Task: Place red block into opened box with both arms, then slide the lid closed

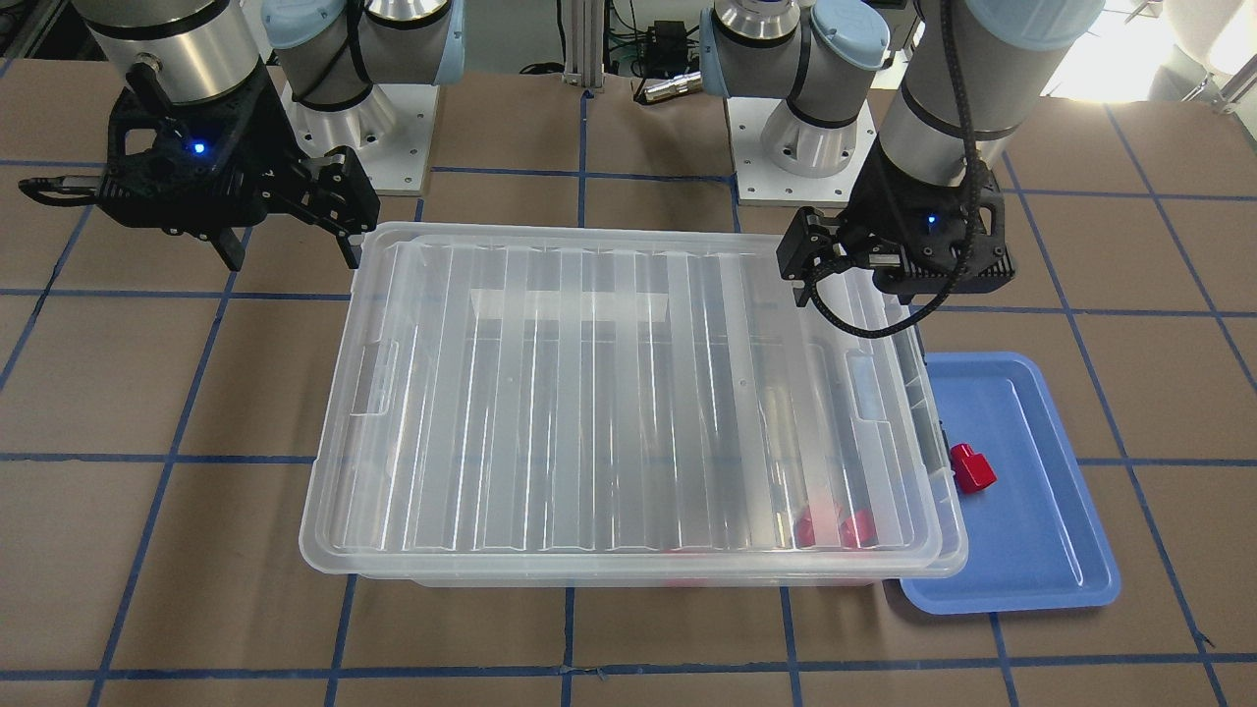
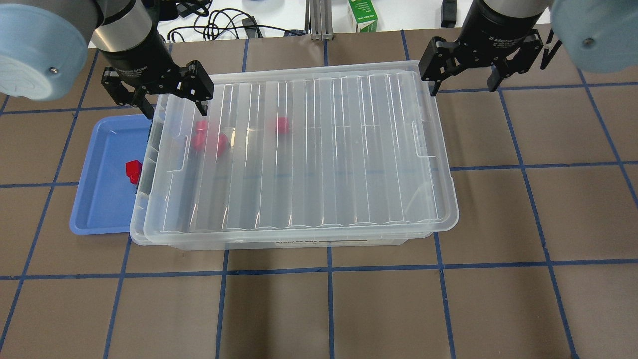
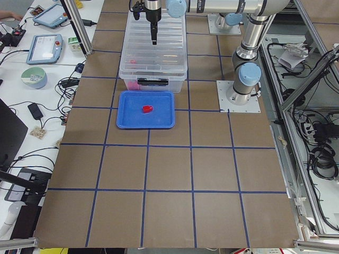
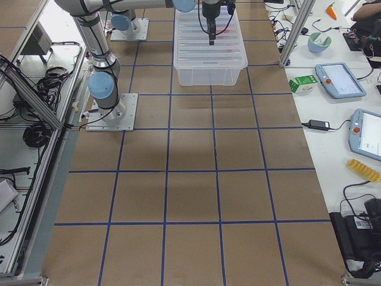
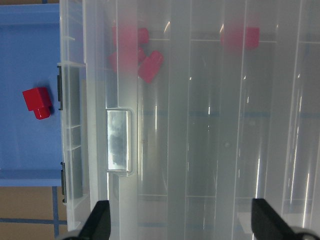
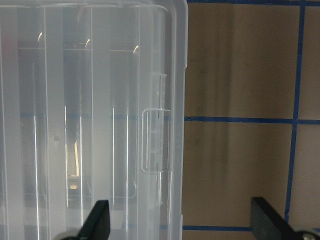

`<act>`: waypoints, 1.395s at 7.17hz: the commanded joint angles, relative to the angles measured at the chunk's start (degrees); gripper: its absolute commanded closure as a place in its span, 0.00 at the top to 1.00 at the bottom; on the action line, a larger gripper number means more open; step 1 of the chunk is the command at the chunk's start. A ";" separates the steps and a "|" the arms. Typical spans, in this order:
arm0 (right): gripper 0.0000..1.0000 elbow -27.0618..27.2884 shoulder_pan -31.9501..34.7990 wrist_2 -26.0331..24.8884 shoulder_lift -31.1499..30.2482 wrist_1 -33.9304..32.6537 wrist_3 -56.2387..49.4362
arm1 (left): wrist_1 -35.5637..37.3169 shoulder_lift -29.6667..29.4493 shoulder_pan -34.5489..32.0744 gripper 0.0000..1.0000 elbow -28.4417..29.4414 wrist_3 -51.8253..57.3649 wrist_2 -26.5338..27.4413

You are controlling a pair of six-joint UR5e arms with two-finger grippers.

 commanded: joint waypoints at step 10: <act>1.00 17.73 -2.37 0.00 5.36 -21.95 -1.31 | -0.14 -2.55 18.74 1.00 -0.16 9.38 -7.18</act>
